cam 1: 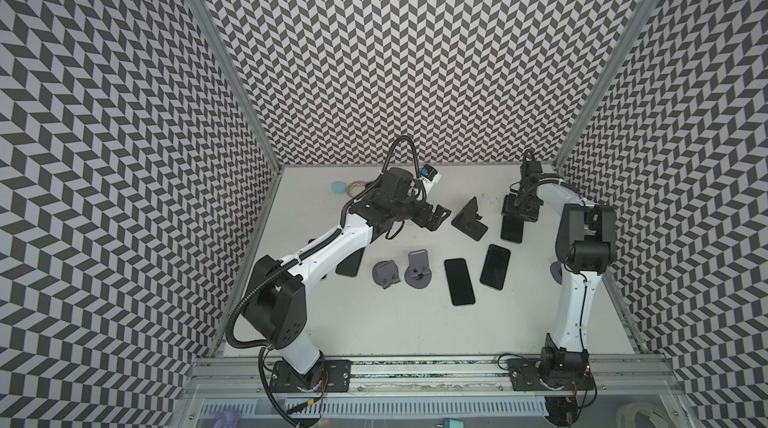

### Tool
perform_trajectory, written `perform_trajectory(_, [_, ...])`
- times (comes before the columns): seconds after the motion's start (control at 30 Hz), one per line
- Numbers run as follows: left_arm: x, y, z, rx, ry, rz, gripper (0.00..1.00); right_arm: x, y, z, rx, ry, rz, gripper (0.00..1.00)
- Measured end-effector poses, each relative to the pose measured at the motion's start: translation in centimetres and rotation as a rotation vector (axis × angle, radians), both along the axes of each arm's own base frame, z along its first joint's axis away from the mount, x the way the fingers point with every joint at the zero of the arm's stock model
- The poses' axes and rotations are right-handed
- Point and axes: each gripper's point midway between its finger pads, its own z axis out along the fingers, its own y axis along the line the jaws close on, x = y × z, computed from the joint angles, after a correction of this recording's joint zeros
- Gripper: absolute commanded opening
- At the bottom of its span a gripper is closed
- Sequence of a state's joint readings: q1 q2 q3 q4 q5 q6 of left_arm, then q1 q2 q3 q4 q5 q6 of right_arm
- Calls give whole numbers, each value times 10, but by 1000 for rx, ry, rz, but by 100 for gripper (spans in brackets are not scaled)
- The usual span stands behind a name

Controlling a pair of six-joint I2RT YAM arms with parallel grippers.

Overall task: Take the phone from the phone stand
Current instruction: 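Lower the mint-edged phone flat onto the table with the right gripper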

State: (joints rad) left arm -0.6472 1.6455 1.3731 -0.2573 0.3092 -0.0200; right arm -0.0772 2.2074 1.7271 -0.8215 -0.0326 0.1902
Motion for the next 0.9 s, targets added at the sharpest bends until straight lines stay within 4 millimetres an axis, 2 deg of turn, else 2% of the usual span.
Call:
perform_trajectory(0.57, [1, 1, 0, 0, 0, 2, 97, 1, -3, -1, -16, 1, -4, 47])
perform_trajectory(0.9, [3, 3, 0, 0, 1, 8, 97, 4, -5, -1, -28, -4, -8, 58])
